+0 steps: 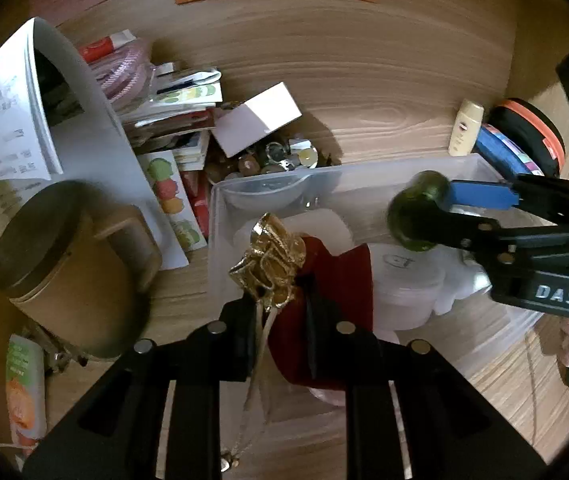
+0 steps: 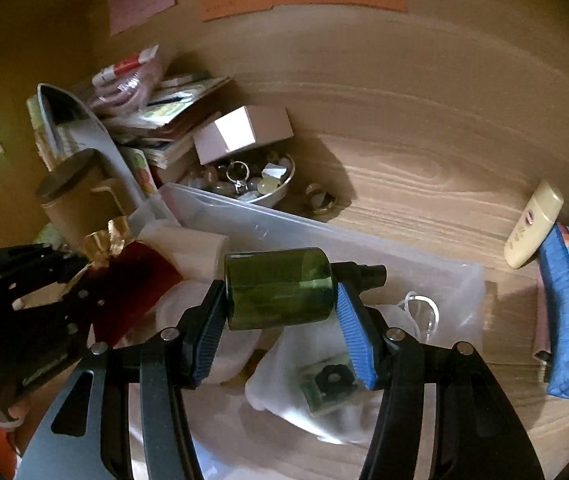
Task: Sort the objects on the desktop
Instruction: 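Carry the red pouch and green bottle over the clear bin with both grippers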
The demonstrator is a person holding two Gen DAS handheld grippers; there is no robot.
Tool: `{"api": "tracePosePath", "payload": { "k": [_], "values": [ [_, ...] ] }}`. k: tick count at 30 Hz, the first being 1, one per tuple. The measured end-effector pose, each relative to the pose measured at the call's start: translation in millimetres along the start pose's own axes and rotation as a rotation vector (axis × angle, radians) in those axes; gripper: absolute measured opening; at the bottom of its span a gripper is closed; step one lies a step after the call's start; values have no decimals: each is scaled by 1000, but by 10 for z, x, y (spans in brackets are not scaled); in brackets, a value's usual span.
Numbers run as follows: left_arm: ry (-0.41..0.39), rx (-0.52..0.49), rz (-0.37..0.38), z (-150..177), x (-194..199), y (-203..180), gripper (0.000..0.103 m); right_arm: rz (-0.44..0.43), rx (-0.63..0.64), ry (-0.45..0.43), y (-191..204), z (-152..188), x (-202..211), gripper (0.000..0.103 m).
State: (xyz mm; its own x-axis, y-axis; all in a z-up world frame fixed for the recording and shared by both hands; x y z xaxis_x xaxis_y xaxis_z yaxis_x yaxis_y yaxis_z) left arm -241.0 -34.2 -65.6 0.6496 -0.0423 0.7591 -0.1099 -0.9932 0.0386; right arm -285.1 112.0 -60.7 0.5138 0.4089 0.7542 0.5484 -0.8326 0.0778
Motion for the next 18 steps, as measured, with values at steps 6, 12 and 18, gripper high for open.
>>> {"api": "tracePosePath", "payload": {
  "k": [6,12,18],
  "values": [
    [-2,-16,-17,8,-9,-55,20,28,24,-2,105,-30,-39,51],
    [-8,-34,-13,26,-2,-91,25,26,23,25,157,-8,-131,52],
    [-16,-35,-6,41,21,-77,32,20,15,50,155,19,-178,53]
  ]
}}
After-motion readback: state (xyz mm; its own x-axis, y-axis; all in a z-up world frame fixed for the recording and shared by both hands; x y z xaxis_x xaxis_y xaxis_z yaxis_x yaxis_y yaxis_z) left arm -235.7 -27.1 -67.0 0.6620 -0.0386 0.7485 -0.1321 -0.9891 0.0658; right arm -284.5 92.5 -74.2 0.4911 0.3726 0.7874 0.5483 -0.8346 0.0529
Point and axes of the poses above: each gripper's, at about its wrist camera, not at the fingertips, and x roughly against the way its jaws point, y to its left, z to its underside, the point moved 4 cm from there along -x, roughly the way its jaws point, and after that the axes turned 4 degrees about y, right-handed, at the moved point
